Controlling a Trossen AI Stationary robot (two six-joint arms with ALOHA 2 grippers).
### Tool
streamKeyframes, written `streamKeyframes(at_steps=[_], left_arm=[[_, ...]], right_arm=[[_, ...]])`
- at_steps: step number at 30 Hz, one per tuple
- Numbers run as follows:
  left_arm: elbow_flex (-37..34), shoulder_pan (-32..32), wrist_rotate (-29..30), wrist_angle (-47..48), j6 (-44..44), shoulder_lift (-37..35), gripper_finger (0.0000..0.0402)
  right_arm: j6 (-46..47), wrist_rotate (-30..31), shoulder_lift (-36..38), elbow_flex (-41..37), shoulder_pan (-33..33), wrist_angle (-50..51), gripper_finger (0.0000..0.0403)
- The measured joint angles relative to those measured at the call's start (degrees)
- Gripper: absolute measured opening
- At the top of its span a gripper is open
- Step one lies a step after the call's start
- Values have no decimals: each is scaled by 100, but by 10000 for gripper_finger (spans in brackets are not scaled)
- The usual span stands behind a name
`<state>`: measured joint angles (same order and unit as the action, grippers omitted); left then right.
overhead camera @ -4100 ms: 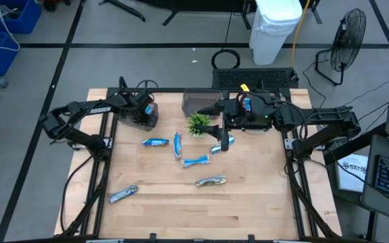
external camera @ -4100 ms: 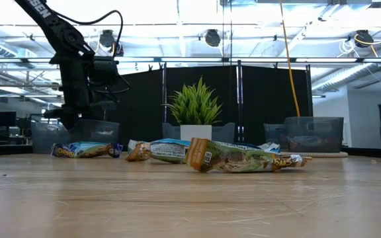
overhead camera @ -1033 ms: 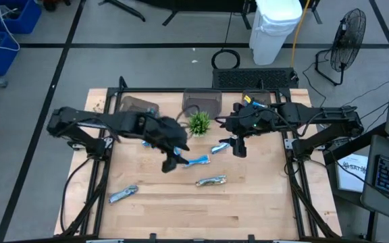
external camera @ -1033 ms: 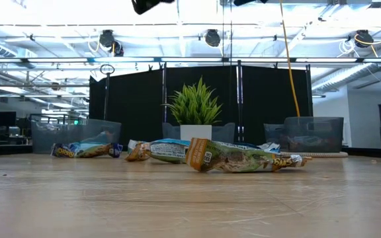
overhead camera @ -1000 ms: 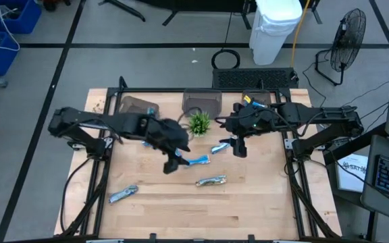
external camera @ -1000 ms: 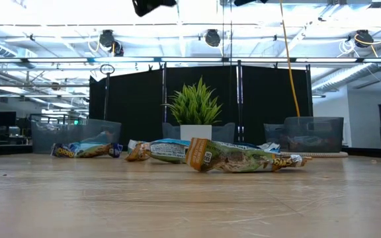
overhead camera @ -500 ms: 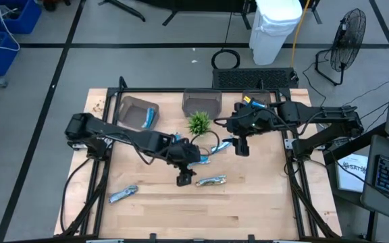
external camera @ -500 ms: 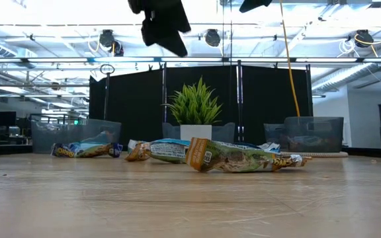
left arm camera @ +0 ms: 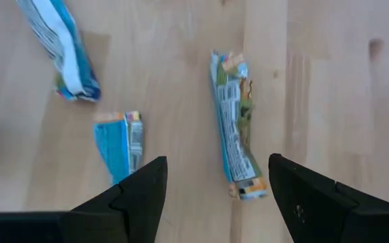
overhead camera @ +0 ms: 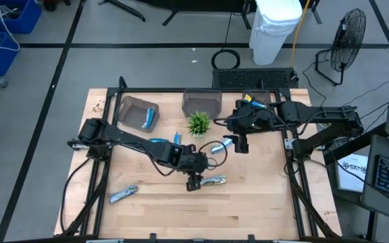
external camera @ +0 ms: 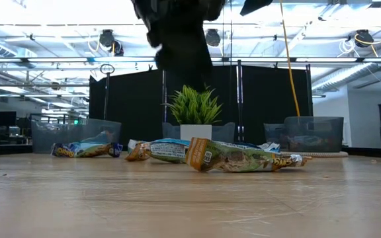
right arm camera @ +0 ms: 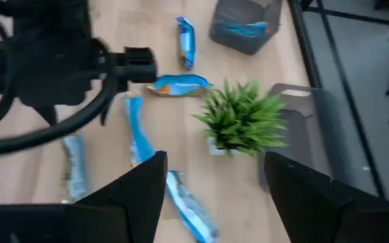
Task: Pick and place Granola Bars by type
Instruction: Put the yellow granola bar into the left black bin
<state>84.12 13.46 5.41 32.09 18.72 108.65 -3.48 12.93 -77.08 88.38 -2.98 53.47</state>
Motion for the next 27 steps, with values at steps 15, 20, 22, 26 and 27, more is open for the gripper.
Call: streamKeyframes(at_steps=[15, 20, 22, 26, 27], left_arm=[[0, 168, -19, -629, 157, 790, 257], [0, 170, -184, -699, 162, 979, 257], [-2, 177, -257, -759, 182, 1027, 257], [2, 225, -274, -930, 201, 1070, 257], [6, 233, -278, -1093, 203, 1127, 257]], right_arm=[[-170, 57, 0, 0, 0, -2, 238], [85, 53, 0, 0, -2, -1, 238], [190, 52, 0, 0, -2, 0, 238], [237, 51, 0, 0, -2, 2, 238], [237, 50, 0, 0, -2, -1, 238]])
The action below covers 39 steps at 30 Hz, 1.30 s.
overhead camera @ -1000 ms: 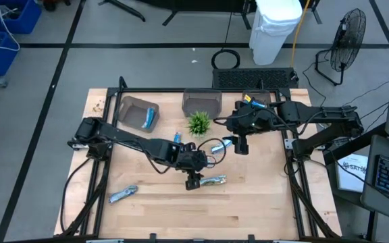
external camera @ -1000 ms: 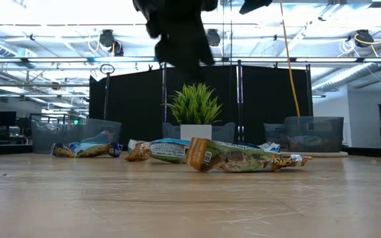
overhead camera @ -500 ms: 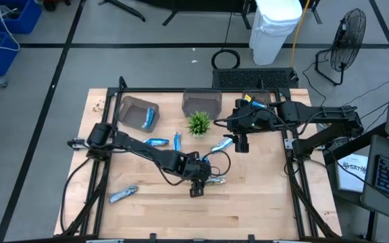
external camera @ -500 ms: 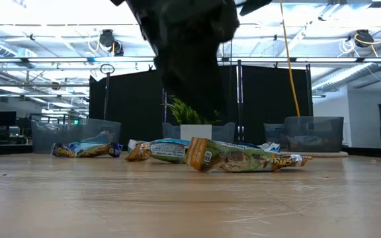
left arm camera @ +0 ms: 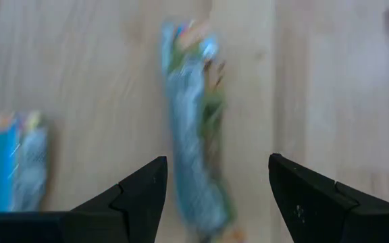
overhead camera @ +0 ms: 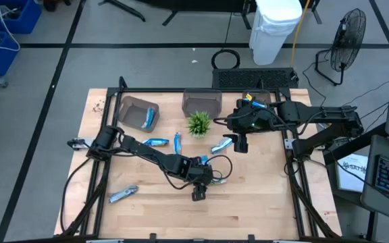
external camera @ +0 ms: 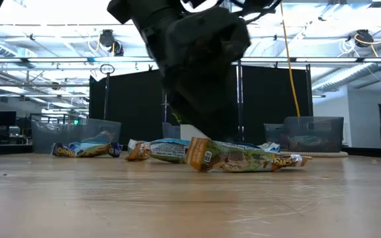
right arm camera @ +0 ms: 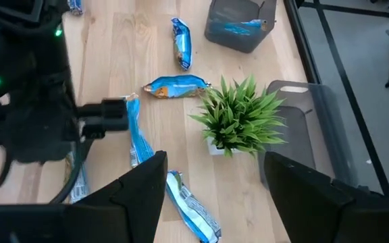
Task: Pick and place Granola Bars by type
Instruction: Put the yellow granola bar into the left black bin
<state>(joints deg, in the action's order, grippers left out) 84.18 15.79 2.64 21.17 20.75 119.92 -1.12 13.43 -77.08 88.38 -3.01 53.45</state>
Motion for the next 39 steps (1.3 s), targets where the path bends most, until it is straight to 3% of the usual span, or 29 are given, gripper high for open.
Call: streamKeyframes(at_steps=[18, 31, 35, 39], left_arm=[[-4, 26, -131, -144, 254, 281, 248], [-4, 26, -377, -131, 248, 281, 57], [-4, 24, -418, -124, 247, 281, 28], [-5, 24, -422, 20, 310, 214, 27]], right_arm=[[3, -2, -2, 0, 0, -2, 238], [8, -13, -2, 0, 0, -2, 238], [7, -13, -2, 0, 0, -4, 238], [6, -11, -2, 0, 0, -4, 238]])
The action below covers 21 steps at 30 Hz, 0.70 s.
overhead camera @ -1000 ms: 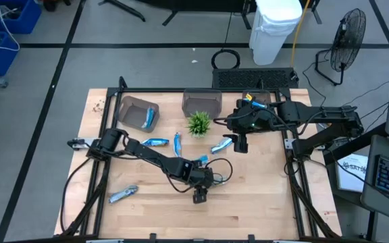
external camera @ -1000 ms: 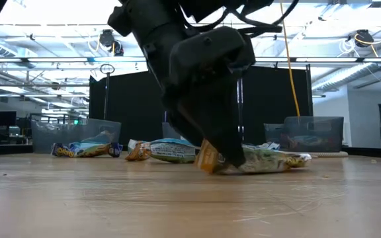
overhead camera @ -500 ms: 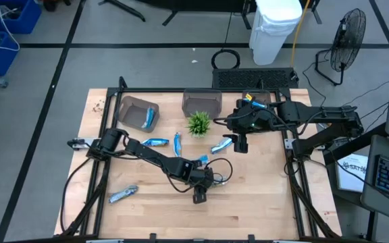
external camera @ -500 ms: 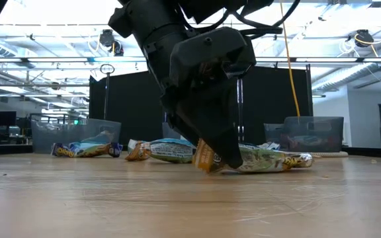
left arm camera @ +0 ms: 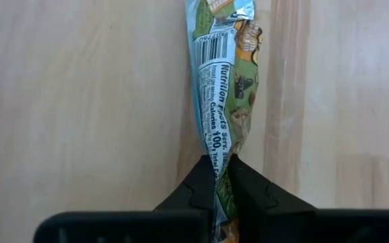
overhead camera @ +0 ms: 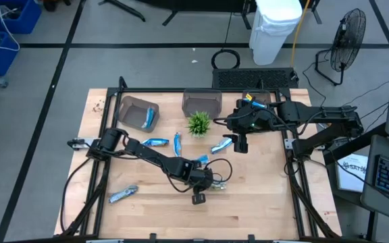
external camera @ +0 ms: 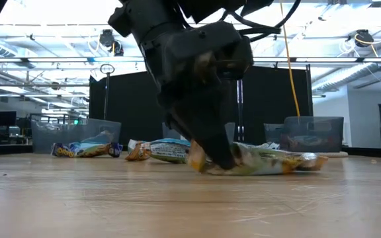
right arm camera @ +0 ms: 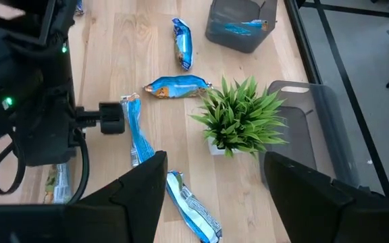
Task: Pick and place Granola Bars by type
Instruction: Put the yellow granola bar into the left black bin
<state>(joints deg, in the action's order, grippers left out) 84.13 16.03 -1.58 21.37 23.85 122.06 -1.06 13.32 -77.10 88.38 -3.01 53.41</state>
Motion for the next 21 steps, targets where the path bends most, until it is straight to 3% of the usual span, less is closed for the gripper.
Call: streamKeyframes(at_steps=[10, 21], left_arm=[[1, -66, 217, 705, -581, -866, 19], [3, -316, 795, 2431, -994, -2222, 17]], right_arm=[[-2, 4, 0, 2, -2, -191, 238], [-2, 2, 0, 2, -2, -1073, 238]])
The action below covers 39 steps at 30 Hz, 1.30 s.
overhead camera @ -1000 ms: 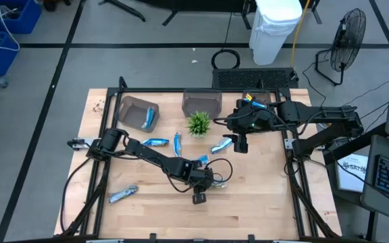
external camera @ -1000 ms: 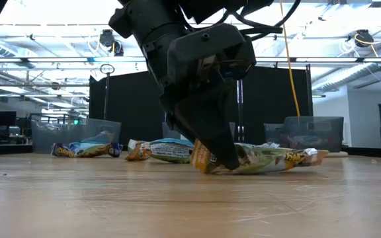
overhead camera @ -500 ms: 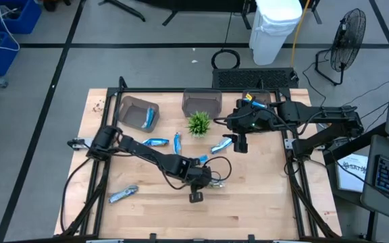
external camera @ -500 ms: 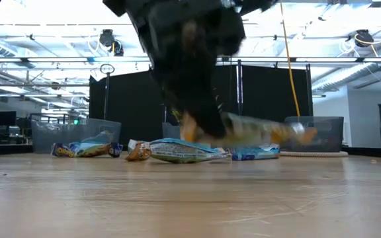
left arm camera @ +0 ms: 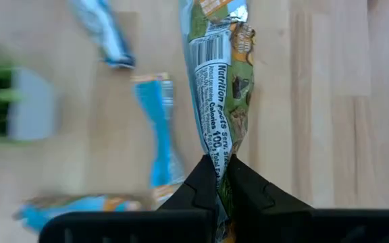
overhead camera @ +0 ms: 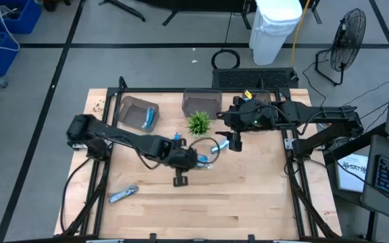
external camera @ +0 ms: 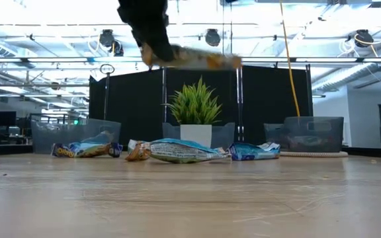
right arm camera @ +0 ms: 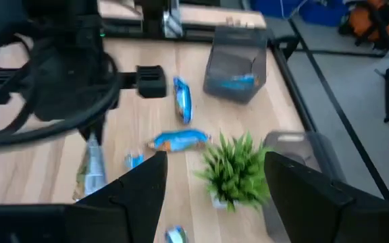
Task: Pick and place Granola Bars by type
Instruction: Put the yellow granola bar into the left black bin
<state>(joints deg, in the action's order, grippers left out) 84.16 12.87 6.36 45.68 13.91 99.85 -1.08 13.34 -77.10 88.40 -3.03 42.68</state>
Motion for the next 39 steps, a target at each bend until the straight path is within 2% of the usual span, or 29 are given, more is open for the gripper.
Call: streamKeyframes(at_steps=[7, 15, 27, 36, 39], left_arm=[[0, -349, 719, 511, 14, -726, 16], [-2, -872, 1179, 362, 193, -1505, 16], [-8, -1930, 1899, 614, 259, -2618, 15], [-158, -2932, 2324, 314, -33, -3328, 15], [-454, -3328, 2498, 36, -150, -3565, 15]], right_arm=[[0, 3, 0, 2, 0, -611, 238], [0, 2, 0, 2, 1, -995, 238], [0, 4, 0, 1, 0, -1135, 238], [0, 6, 0, 0, 0, -1133, 238], [0, 5, 0, 0, 0, -1125, 238]])
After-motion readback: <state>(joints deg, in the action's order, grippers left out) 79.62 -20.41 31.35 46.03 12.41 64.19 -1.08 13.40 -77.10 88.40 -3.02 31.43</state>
